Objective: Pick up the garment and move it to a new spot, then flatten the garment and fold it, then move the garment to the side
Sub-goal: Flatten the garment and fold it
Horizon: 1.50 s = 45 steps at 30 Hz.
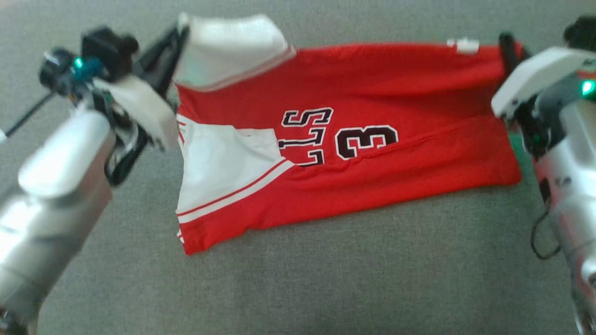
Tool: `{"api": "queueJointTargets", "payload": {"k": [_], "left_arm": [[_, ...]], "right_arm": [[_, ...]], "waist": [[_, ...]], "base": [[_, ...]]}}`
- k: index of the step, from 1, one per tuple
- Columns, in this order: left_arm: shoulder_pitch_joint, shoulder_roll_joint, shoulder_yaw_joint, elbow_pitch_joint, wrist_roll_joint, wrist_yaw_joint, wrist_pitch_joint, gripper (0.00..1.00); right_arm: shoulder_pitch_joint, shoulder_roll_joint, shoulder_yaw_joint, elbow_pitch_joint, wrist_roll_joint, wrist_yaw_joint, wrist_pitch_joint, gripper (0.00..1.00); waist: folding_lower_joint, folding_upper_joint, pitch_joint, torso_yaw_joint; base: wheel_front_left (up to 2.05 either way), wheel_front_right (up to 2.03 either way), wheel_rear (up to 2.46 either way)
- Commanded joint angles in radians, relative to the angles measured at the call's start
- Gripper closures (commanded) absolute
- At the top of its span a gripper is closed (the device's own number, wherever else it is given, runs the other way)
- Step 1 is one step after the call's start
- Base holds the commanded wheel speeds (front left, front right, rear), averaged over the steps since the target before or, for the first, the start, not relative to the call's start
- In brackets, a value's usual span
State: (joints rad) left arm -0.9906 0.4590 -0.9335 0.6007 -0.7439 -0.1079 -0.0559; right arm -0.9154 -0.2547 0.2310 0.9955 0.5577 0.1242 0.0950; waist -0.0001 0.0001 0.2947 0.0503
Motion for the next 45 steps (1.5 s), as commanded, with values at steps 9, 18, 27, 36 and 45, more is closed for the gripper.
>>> {"api": "queueJointTargets", "payload": {"k": [9, 18, 27, 36, 45], "left_arm": [[0.14, 0.157, -0.032, -0.263, -0.08, 0.013, 0.2, 1.0], [0.228, 0.25, -0.075, -0.459, -0.127, 0.058, 0.351, 1.0], [0.268, 0.304, -0.063, -0.555, -0.184, 0.092, 0.402, 1.0], [0.3, 0.352, -0.073, -0.62, -0.246, 0.102, 0.481, 1.0], [0.301, 0.354, -0.086, -0.606, -0.228, 0.115, 0.488, 0.0]], "right_arm": [[0.122, -0.064, 0.097, -0.088, 0.084, 0.007, 0.125, 1.0], [0.183, -0.123, 0.186, -0.132, 0.107, 0.007, 0.252, 1.0], [0.219, -0.161, 0.235, -0.185, 0.139, 0.007, 0.309, 1.0], [0.238, -0.185, 0.257, -0.209, 0.162, 0.007, 0.335, 1.0], [0.228, -0.182, 0.244, -0.198, 0.166, 0.007, 0.328, 0.0]], "waist": [[0.0001, -0.0001, -0.076, -0.003], [0.0001, -0.0001, -0.103, -0.004], [0.0001, -0.0001, -0.136, -0.012], [0.0001, -0.0001, -0.144, -0.019], [0.0001, -0.0001, -0.117, -0.024]], "base": [[0.0, 0.0, 0.0], [0.0, 0.0, 0.0], [0.0, 0.0, 0.0], [0.0, 0.0, 0.0], [0.0, 0.0, 0.0]]}}
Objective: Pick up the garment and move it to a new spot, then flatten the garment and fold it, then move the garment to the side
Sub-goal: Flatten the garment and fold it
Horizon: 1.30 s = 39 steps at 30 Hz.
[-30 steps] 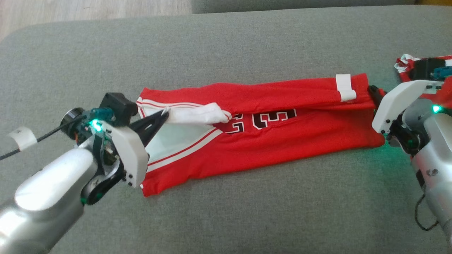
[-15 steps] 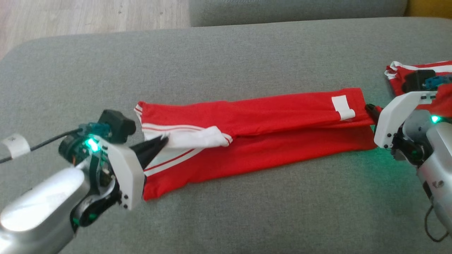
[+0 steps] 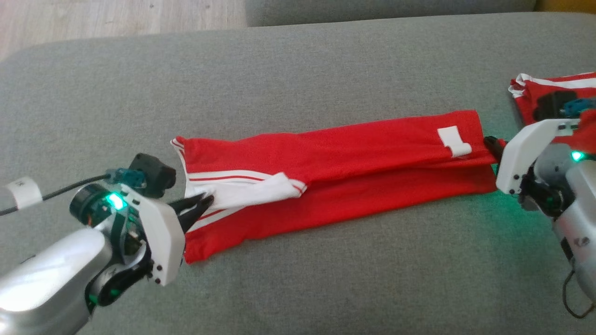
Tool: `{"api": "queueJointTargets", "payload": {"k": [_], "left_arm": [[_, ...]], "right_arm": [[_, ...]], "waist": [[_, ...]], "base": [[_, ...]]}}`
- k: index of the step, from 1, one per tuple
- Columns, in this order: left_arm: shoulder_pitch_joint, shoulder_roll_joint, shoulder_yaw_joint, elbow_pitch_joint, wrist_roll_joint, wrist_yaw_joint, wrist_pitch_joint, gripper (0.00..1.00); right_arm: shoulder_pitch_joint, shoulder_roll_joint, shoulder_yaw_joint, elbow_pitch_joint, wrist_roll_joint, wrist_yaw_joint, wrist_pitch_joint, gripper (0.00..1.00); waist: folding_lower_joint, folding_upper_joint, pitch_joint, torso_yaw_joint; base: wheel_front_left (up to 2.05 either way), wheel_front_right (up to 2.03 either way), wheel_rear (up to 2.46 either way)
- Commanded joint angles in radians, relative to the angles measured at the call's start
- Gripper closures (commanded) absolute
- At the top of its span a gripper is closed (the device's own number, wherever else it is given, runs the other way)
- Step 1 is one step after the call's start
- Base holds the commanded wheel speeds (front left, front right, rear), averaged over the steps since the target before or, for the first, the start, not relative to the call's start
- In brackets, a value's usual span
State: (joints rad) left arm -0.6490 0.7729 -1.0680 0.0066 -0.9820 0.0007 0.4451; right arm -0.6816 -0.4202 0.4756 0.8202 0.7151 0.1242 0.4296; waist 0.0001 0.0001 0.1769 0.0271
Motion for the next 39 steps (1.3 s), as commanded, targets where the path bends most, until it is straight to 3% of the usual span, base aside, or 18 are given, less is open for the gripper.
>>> {"api": "queueJointTargets", "payload": {"k": [1, 7, 15, 19, 23, 30, 39], "left_arm": [[-0.042, 0.036, 0.052, -0.004, 0.018, 0.011, -0.026, 0.0], [-0.06, -0.002, 0.108, 0.062, 0.075, 0.079, -0.171, 0.0], [-0.027, -0.106, 0.272, 0.149, 0.07, 0.217, -0.514, 0.0], [0.023, -0.161, 0.335, 0.168, 0.061, 0.255, -0.663, 0.0], [0.073, -0.204, 0.379, 0.17, 0.076, 0.266, -0.7, 0.0], [0.251, -0.346, 0.565, 0.146, 0.199, 0.233, -0.706, 0.0], [0.428, -0.522, 0.763, 0.173, 0.407, 0.106, -0.707, 0.0]], "right_arm": [[-0.01, -0.011, -0.009, -0.023, 0.013, 0.007, -0.01, 0.0], [-0.051, 0.013, -0.078, -0.042, 0.026, 0.007, -0.091, 0.0], [-0.072, 0.106, -0.158, -0.155, 0.0, 0.007, -0.32, 0.0], [-0.037, 0.161, -0.186, -0.217, -0.056, 0.007, -0.437, 0.0], [0.015, 0.203, -0.2, -0.249, -0.119, 0.007, -0.518, 0.0], [0.17, 0.31, -0.245, -0.263, -0.248, 0.007, -0.658, 0.0], [0.273, 0.366, -0.29, -0.264, -0.335, 0.007, -0.69, 0.0]], "waist": [[-0.0001, -0.0001, 0.002, -0.002], [-0.0001, -0.0001, -0.008, -0.009], [-0.0001, -0.0001, -0.044, -0.017], [-0.0001, -0.0001, -0.059, -0.015], [-0.0001, -0.0001, -0.066, -0.011], [-0.0001, -0.0001, -0.079, -0.007], [-0.0001, -0.0001, -0.083, -0.01]], "base": [[0.0, 0.0, 0.0], [0.0, 0.0, 0.0], [0.0, 0.0, 0.0], [0.0, 0.0, 0.0], [0.0, 0.0, 0.0], [0.0, 0.0, 0.0], [0.0, 0.0, 0.0]]}}
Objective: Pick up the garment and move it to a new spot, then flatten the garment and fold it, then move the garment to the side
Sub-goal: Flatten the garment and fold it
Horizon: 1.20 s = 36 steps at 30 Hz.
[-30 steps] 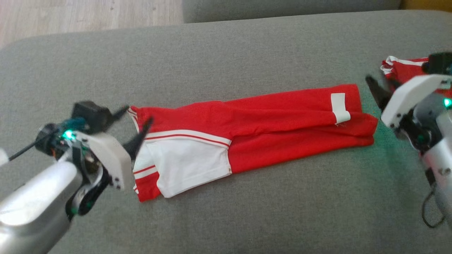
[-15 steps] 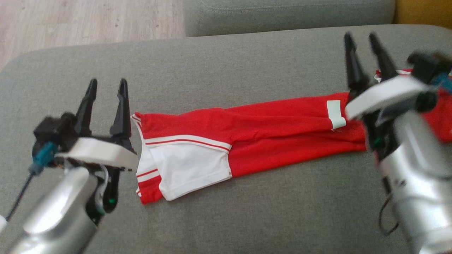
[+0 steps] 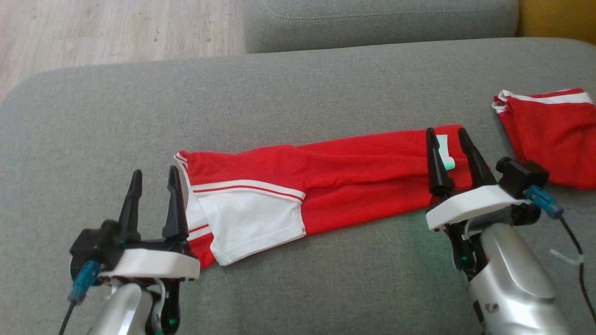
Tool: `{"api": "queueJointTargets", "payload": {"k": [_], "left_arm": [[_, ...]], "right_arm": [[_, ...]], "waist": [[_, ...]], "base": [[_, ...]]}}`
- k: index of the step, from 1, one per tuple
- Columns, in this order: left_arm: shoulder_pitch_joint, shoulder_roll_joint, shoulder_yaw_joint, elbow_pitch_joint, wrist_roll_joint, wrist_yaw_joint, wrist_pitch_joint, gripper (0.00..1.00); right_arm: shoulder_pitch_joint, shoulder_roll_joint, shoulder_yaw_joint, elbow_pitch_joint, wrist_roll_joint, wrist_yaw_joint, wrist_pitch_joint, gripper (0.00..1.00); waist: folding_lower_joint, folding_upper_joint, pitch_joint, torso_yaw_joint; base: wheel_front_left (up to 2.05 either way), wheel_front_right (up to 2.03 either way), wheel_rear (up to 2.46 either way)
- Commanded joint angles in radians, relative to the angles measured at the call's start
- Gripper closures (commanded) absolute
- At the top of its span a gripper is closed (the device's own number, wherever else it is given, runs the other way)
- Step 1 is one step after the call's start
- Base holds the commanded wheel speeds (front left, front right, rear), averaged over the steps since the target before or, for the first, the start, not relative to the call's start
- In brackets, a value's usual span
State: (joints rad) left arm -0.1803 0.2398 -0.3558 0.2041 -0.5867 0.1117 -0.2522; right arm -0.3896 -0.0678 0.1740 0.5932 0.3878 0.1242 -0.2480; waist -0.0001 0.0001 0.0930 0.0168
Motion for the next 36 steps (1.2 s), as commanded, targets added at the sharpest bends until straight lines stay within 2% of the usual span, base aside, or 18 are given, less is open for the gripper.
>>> {"api": "queueJointTargets", "payload": {"k": [1, 4, 7, 14, 18, 24, 36], "left_arm": [[-0.036, -0.001, 0.066, -0.018, 0.028, -0.02, -0.009, 0.0], [-0.037, -0.028, 0.096, 0.001, 0.078, -0.06, -0.009, 0.0], [-0.048, -0.053, 0.123, 0.014, 0.114, -0.089, -0.009, 0.0], [-0.07, -0.098, 0.164, 0.042, 0.176, -0.149, -0.009, 0.0], [-0.083, -0.115, 0.179, 0.063, 0.198, -0.172, -0.009, 0.0], [-0.099, -0.131, 0.2, 0.084, 0.221, -0.195, -0.009, 0.0], [-0.108, -0.151, 0.243, 0.1, 0.251, -0.216, -0.009, 0.0]], "right_arm": [[-0.019, 0.014, 0.008, -0.038, -0.012, 0.007, -0.013, 0.0], [-0.03, 0.016, -0.02, -0.042, -0.035, 0.007, -0.013, 0.0], [-0.049, 0.017, -0.094, -0.013, -0.078, 0.007, -0.013, 0.0], [-0.125, 0.017, -0.346, 0.164, -0.199, 0.007, -0.013, 0.0], [-0.175, 0.017, -0.444, 0.28, -0.242, 0.007, -0.012, 0.0], [-0.231, 0.017, -0.498, 0.422, -0.299, 0.007, -0.013, 0.0], [-0.292, 0.017, -0.457, 0.641, -0.338, 0.007, 0.024, 0.0]], "waist": [[0.0001, -0.0001, 0.003, 0.001], [0.0001, -0.0001, 0.012, 0.005], [0.0001, -0.0001, 0.027, 0.012], [0.0001, -0.0001, 0.07, 0.036], [0.0001, -0.0001, 0.093, 0.051], [0.0001, -0.0001, 0.112, 0.062], [0.0001, -0.0001, 0.107, 0.051]], "base": [[0.0, 0.0, 0.0], [0.0, 0.0, 0.0], [0.0, 0.0, 0.0], [0.0, 0.0, 0.0], [0.0, 0.0, 0.0], [0.0, 0.0, 0.0], [0.0, 0.0, 0.0]]}}
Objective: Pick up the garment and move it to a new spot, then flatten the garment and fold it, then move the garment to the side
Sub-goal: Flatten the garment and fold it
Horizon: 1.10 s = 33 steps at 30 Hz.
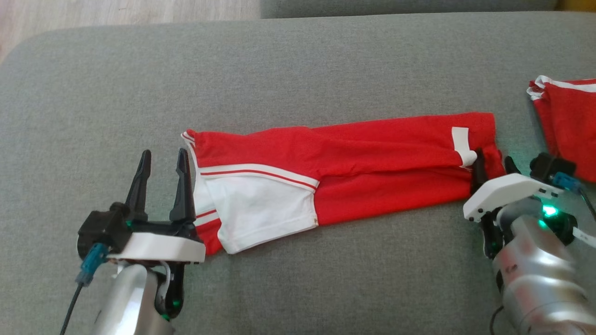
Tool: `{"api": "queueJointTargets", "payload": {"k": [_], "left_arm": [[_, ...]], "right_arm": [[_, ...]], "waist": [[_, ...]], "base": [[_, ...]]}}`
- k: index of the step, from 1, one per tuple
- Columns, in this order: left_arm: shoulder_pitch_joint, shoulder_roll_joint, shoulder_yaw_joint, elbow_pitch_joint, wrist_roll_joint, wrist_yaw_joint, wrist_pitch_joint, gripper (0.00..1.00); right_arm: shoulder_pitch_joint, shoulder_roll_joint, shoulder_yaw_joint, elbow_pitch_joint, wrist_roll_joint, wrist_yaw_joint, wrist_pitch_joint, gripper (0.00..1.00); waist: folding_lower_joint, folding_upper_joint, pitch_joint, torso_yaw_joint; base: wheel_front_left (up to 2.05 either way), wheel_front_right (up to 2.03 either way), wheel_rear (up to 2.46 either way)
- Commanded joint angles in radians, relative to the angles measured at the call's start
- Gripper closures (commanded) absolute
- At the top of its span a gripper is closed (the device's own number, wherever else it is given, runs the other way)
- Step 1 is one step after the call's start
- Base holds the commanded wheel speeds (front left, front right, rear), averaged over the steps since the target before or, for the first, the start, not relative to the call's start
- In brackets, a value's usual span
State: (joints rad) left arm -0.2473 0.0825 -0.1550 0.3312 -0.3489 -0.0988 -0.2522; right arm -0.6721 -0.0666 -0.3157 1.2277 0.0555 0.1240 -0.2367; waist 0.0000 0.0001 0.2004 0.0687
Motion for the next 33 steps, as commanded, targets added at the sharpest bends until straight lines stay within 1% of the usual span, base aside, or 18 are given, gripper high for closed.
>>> {"api": "queueJointTargets", "payload": {"k": [1, 2, 3, 4, 7, 10, 13, 17, 19, 23, 26, 29, 30, 31, 33], "left_arm": [[-0.041, 0.005, 0.046, -0.027, 0.016, -0.006, -0.009, 0.0], [-0.041, 0.004, 0.05, -0.027, 0.018, -0.007, -0.009, 0.0], [-0.041, 0.002, 0.053, -0.027, 0.019, -0.009, -0.009, 0.0], [-0.041, 0.001, 0.056, -0.027, 0.021, -0.01, -0.009, 0.0], [-0.035, -0.001, 0.069, -0.025, 0.029, -0.014, -0.009, 0.0], [-0.029, -0.002, 0.077, -0.024, 0.034, -0.017, -0.01, 0.0], [-0.025, -0.004, 0.081, -0.021, 0.037, -0.019, -0.01, 0.0], [-0.018, -0.007, 0.086, -0.02, 0.035, -0.022, -0.01, 0.0], [-0.012, -0.009, 0.089, -0.019, 0.035, -0.024, -0.01, 0.0], [0.005, -0.013, 0.092, -0.018, 0.037, -0.025, -0.01, 0.0], [0.017, -0.016, 0.094, -0.018, 0.037, -0.026, -0.01, 0.0], [0.028, -0.019, 0.097, -0.018, 0.036, -0.027, -0.01, 0.0], [0.031, -0.02, 0.097, -0.017, 0.037, -0.027, -0.01, 0.0], [0.034, -0.02, 0.095, -0.016, 0.037, -0.027, -0.01, 0.0], [0.037, -0.022, 0.094, -0.013, 0.037, -0.028, -0.01, 0.0]], "right_arm": [[-0.014, 0.016, 0.04, 0.016, -0.004, 0.007, 0.017, 0.0], [-0.019, 0.016, 0.046, 0.024, 0.002, 0.007, 0.021, 0.0], [-0.022, 0.016, 0.052, 0.031, 0.008, 0.007, 0.021, 0.55], [-0.025, 0.016, 0.057, 0.035, 0.013, 0.007, 0.02, 1.0], [-0.037, 0.016, 0.06, 0.043, 0.032, 0.007, 0.005, 1.0], [-0.04, 0.01, 0.031, 0.028, 0.023, 0.007, -0.008, 1.0], [-0.036, -0.031, -0.018, 0.006, 0.004, 0.007, -0.016, 1.0], [-0.024, -0.084, -0.112, -0.035, -0.036, 0.007, -0.021, 1.0], [-0.019, -0.086, -0.152, -0.058, -0.061, 0.007, -0.023, 1.0], [-0.019, -0.044, -0.184, -0.1, -0.117, 0.007, -0.024, 1.0], [-0.022, -0.008, -0.174, -0.12, -0.149, 0.007, -0.024, 1.0], [-0.032, 0.012, -0.133, -0.117, -0.157, 0.007, -0.023, 1.0], [-0.037, 0.014, -0.108, -0.109, -0.153, 0.007, -0.023, 1.0], [-0.051, 0.015, -0.066, -0.079, -0.126, 0.007, -0.023, 1.0], [-0.084, 0.016, 0.041, -0.014, -0.045, 0.007, -0.024, 1.0]], "waist": [[0.0, -0.0001, -0.001, -0.003], [0.0, -0.0001, -0.002, -0.004], [0.0, -0.0001, -0.002, -0.005], [0.0, -0.0001, -0.003, -0.007], [0.0, -0.0001, -0.009, -0.015], [0.0, -0.0001, -0.016, -0.022], [0.0, -0.0001, -0.025, -0.027], [0.0, -0.0001, -0.042, -0.032], [0.0, -0.0001, -0.054, -0.035], [0.0, -0.0001, -0.082, -0.041], [0.0, -0.0001, -0.107, -0.042], [0.0, -0.0001, -0.132, -0.039], [0.0, -0.0001, -0.139, -0.036], [0.0, -0.0001, -0.146, -0.031], [0.0, -0.0001, -0.158, -0.02]], "base": [[0.0, 0.0, 0.0], [0.0, 0.0, 0.0], [0.0, 0.0, 0.0], [0.0, 0.0, 0.0], [0.0, 0.0, 0.0], [0.0, 0.0, 0.0], [0.0, 0.0, 0.0], [0.0, 0.0, 0.0], [0.0, 0.0, 0.0], [0.0, 0.0, 0.0], [0.0, 0.0, 0.0], [0.0, 0.0, 0.0], [0.0, 0.0, 0.0], [0.0, 0.0, 0.0], [0.0, 0.0, 0.0]]}}
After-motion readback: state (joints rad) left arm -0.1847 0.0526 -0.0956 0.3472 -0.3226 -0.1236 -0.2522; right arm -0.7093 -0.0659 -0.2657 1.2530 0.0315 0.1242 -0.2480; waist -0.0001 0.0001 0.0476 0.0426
